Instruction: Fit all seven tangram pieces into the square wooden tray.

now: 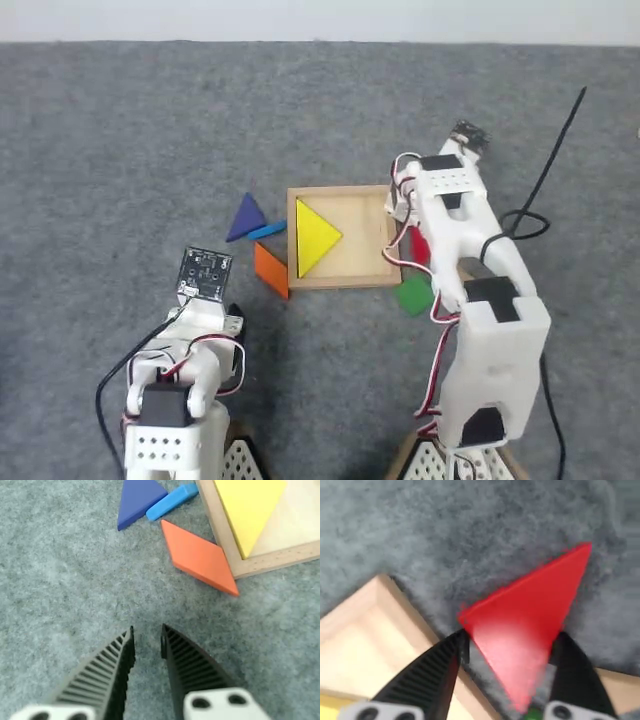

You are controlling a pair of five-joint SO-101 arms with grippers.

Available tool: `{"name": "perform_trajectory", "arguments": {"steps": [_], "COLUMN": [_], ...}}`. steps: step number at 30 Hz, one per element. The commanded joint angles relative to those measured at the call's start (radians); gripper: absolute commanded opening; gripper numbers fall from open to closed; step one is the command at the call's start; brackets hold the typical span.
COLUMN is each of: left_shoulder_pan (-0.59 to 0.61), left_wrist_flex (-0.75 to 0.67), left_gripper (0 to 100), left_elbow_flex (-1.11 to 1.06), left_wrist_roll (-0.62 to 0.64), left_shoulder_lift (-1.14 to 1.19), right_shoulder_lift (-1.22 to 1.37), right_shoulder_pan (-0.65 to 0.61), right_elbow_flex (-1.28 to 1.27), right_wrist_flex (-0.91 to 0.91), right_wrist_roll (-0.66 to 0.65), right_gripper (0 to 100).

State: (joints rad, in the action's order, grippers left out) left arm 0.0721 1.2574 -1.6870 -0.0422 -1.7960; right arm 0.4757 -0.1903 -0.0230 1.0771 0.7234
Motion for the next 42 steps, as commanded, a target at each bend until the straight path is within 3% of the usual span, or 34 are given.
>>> {"name": "perform_trajectory", "arguments": {"steps": [1, 11, 15, 19, 23, 28, 30, 42], "left_shoulder_pan": [-0.002, -0.002, -0.002, -0.003, -0.002, -0.002, -0.002, -0.002], "left_wrist_flex": [0.005, 0.005, 0.005, 0.005, 0.005, 0.005, 0.005, 0.005], "left_gripper": [8, 8, 8, 8, 8, 8, 8, 8], "left_elbow_flex": [0.004, 0.004, 0.004, 0.004, 0.004, 0.004, 0.004, 0.004], "left_wrist_roll": [0.005, 0.005, 0.005, 0.005, 0.005, 0.005, 0.005, 0.005], "left_shoulder_lift": [-0.02, -0.02, -0.02, -0.02, -0.02, -0.02, -0.02, -0.02], "right_shoulder_lift": [0.002, -0.139, -0.269, -0.335, -0.321, -0.266, -0.234, 0.019], "right_shoulder_pan": [0.051, 0.134, 0.137, 0.143, 0.134, 0.133, 0.122, 0.111], "right_elbow_flex": [0.006, -0.017, -0.06, -0.068, -0.052, -0.051, -0.023, 0.222], "right_wrist_flex": [0.019, 0.111, 0.111, 0.101, 0.07, 0.044, 0.042, 0.045], "right_wrist_roll": [0.021, -0.023, -0.132, -0.13, -0.023, 0.074, 0.157, 0.319], "right_gripper": [15.7, 15.1, 15.4, 15.5, 17.9, 43.7, 48.6, 40.3]}}
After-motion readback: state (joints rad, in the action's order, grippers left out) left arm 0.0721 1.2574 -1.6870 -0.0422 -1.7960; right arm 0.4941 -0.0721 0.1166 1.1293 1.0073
